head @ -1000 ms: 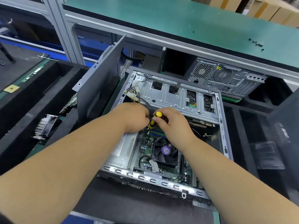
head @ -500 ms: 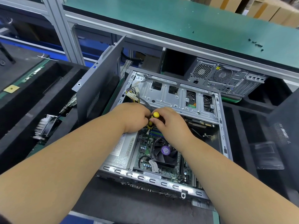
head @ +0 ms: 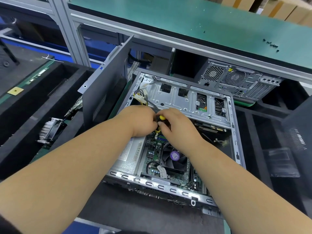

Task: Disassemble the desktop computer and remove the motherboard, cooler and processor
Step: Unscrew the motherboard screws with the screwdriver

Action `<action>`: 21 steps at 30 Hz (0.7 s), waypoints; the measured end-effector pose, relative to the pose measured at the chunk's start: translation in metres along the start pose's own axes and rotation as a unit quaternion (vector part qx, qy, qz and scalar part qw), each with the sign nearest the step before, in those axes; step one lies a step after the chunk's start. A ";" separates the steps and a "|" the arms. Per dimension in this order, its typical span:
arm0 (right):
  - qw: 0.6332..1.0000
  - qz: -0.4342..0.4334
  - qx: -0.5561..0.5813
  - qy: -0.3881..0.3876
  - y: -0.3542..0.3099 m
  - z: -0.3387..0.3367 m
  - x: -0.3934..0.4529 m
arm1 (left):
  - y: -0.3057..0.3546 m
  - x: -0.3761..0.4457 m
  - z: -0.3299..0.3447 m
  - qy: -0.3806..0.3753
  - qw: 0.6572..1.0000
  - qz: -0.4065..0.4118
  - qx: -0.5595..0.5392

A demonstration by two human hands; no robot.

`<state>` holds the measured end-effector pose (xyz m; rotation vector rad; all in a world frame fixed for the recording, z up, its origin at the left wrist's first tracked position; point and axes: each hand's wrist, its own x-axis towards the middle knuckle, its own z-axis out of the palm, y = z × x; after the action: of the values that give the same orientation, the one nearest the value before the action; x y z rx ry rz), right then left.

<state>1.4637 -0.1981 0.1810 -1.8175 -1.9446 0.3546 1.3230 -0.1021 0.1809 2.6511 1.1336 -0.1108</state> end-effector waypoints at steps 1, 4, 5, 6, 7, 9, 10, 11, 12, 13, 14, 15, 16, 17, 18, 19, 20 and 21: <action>1.000 0.002 0.009 0.011 0.000 0.001 0.001 | 0.000 0.000 0.000 -0.001 1.000 0.001 0.001; 0.998 0.027 0.035 0.040 0.001 0.001 0.003 | 0.000 0.000 0.000 0.001 1.000 0.002 0.001; 0.997 0.035 0.042 0.047 0.001 0.001 0.004 | 0.000 0.001 0.000 0.001 1.000 0.002 -0.001; 0.997 0.040 0.044 0.053 0.001 0.001 0.005 | -0.001 0.001 0.000 0.002 1.000 0.004 -0.001; 0.996 0.045 0.046 0.056 0.001 0.001 0.006 | -0.001 0.001 0.000 0.005 1.000 0.005 0.002; 0.995 0.057 0.066 0.058 0.002 0.001 0.005 | -0.001 0.001 0.001 0.012 1.000 0.004 0.006; 0.994 0.061 0.076 0.056 0.003 0.001 0.005 | -0.001 0.001 0.001 0.014 1.000 0.002 0.007; 0.994 0.061 0.078 0.053 0.004 0.001 0.005 | -0.001 0.001 0.001 0.013 1.000 0.002 0.006; 0.994 0.059 0.076 0.050 0.005 0.001 0.004 | -0.002 0.001 0.002 0.011 1.000 0.002 0.006; 0.994 0.056 0.076 0.049 0.006 0.002 0.004 | -0.002 0.002 0.002 0.009 1.000 0.003 0.006; 0.994 0.049 0.078 0.052 0.006 0.002 0.003 | -0.002 0.001 0.002 0.007 1.000 0.003 0.006; 0.994 0.039 0.079 0.059 0.006 0.002 0.002 | -0.002 0.001 0.002 0.006 1.000 0.002 0.006; 0.994 0.025 0.077 0.069 0.005 0.003 0.001 | -0.002 0.001 0.002 0.005 1.000 0.003 0.005; 0.994 0.014 0.073 0.079 0.004 0.004 0.001 | -0.003 0.001 0.002 0.003 1.000 0.003 0.004; 0.994 0.011 0.068 0.087 0.003 0.005 0.000 | -0.002 0.001 0.002 0.001 1.000 0.003 0.002; 0.993 0.017 0.068 0.096 0.003 0.006 0.000 | -0.003 0.001 0.002 0.000 1.000 0.004 0.000; 0.992 0.026 0.071 0.105 0.003 0.006 0.000 | -0.003 0.001 0.002 0.000 1.000 0.006 -0.003; 0.990 0.034 0.076 0.111 0.004 0.005 0.001 | -0.003 0.001 0.002 0.002 1.000 0.009 -0.008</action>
<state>1.4644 -0.1959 0.1749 -1.7466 -1.6634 0.3000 1.3222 -0.0997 0.1785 2.6479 1.1072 -0.0936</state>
